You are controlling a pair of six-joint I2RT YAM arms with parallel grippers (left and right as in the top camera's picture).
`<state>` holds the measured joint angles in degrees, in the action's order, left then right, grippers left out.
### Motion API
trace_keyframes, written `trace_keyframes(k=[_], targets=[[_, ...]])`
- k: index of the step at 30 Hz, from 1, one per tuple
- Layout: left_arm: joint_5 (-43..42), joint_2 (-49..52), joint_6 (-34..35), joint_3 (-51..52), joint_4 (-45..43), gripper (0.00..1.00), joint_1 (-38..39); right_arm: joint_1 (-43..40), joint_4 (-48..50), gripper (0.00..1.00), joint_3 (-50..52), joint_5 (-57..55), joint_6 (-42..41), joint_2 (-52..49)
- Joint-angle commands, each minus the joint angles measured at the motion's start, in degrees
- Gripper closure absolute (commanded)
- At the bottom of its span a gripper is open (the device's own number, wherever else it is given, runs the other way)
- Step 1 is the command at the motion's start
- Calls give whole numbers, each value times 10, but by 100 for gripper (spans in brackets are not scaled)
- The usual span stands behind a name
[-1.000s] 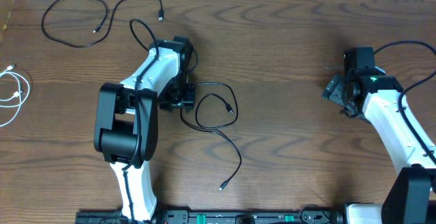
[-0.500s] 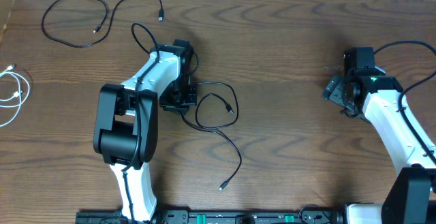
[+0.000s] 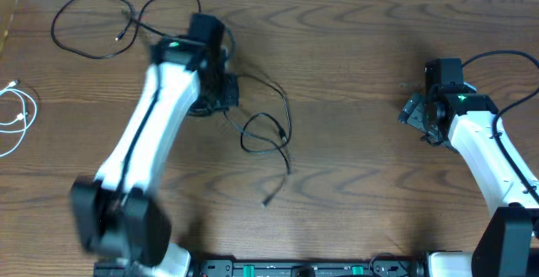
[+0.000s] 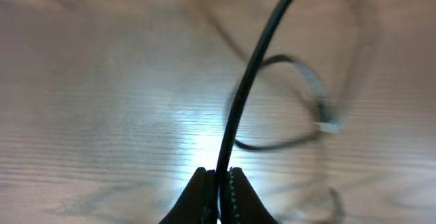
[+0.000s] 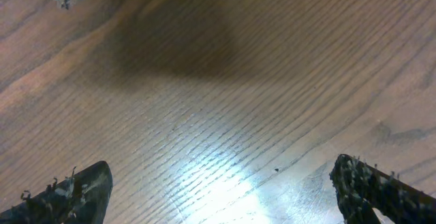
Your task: Untangle cables
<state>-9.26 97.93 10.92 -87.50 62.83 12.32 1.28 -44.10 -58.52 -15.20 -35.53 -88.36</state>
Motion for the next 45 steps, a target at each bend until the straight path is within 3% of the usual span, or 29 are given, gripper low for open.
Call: trace_keyframes(k=[1,14,18,20,24,25,28,29,30,32,33,38,42,45], targets=[[-58,-84,3,-10,3,93,-1,-1,-1,1,-1,-7,4,-1],[-188,-224,-7,-10,-33,92,66,-1,25,1,-1,7,4,-1],[-188,-241,8,-10,-54,93,105,-1,51,1,-1,97,4,-1],[-188,-245,9,-10,-56,93,118,-1,73,1,-1,128,-37,-1],[-188,-246,28,-10,-56,92,139,-1,86,1,-1,329,-43,0],[-188,-246,34,-10,-56,92,141,-1,101,1,-1,382,-18,0],[-188,-246,51,-10,-55,93,146,-1,183,18,-1,653,177,0],[-186,-246,54,-10,-55,93,146,-1,207,19,-1,740,216,0],[-183,-246,58,-10,-55,93,146,-1,229,17,-1,810,234,0],[-172,-246,68,-10,-56,93,145,-1,264,1,-1,894,238,0],[-160,-246,89,-10,-56,92,145,-1,284,1,-1,932,239,0],[-158,-246,108,-10,-64,93,145,5,294,1,-1,1016,283,0],[-158,-246,143,-10,-76,93,145,26,263,1,-1,1004,344,0],[-158,-246,157,-10,-82,93,145,56,221,1,-1,926,383,0]])
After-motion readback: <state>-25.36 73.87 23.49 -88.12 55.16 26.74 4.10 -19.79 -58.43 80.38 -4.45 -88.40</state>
